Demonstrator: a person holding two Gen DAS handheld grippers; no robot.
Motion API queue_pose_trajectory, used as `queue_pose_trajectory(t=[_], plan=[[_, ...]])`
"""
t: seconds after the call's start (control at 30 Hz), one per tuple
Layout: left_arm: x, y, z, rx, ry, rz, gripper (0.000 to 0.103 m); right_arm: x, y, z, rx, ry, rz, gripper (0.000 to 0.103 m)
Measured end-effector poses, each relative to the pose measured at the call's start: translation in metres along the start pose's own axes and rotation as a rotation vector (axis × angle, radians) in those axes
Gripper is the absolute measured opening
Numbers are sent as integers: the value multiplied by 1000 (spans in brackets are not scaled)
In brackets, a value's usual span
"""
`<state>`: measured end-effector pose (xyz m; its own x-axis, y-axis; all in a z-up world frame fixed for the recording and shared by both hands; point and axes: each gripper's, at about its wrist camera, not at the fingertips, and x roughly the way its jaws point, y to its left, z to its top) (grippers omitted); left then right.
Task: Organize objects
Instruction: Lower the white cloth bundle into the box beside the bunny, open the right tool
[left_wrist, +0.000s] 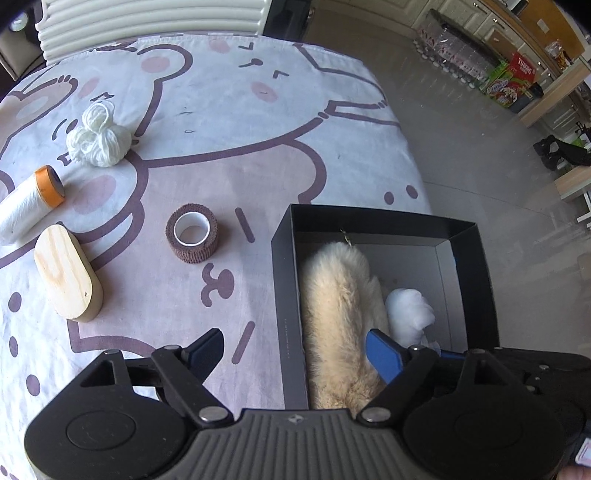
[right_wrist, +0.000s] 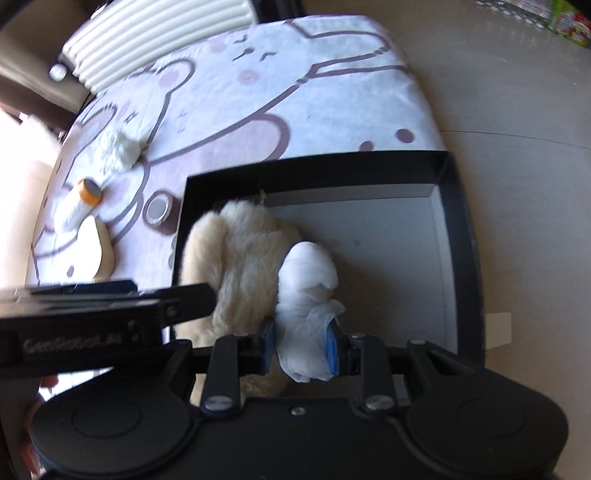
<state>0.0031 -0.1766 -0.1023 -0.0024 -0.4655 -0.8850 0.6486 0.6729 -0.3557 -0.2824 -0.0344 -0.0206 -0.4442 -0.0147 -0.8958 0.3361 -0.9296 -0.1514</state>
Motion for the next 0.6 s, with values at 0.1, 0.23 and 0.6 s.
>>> queue_pose_trajectory(t=[0.1,0.23,0.6], plan=[[3,-3,1,6,8,-1,84,0,-4,-2,-6,12,-7,29],[8,-7,0,26,19,6,85,3,-18,-5,35,39,-32,29],[14,-7,-2,44,31,39,88,27,4,-13,-89,149,-58,31]])
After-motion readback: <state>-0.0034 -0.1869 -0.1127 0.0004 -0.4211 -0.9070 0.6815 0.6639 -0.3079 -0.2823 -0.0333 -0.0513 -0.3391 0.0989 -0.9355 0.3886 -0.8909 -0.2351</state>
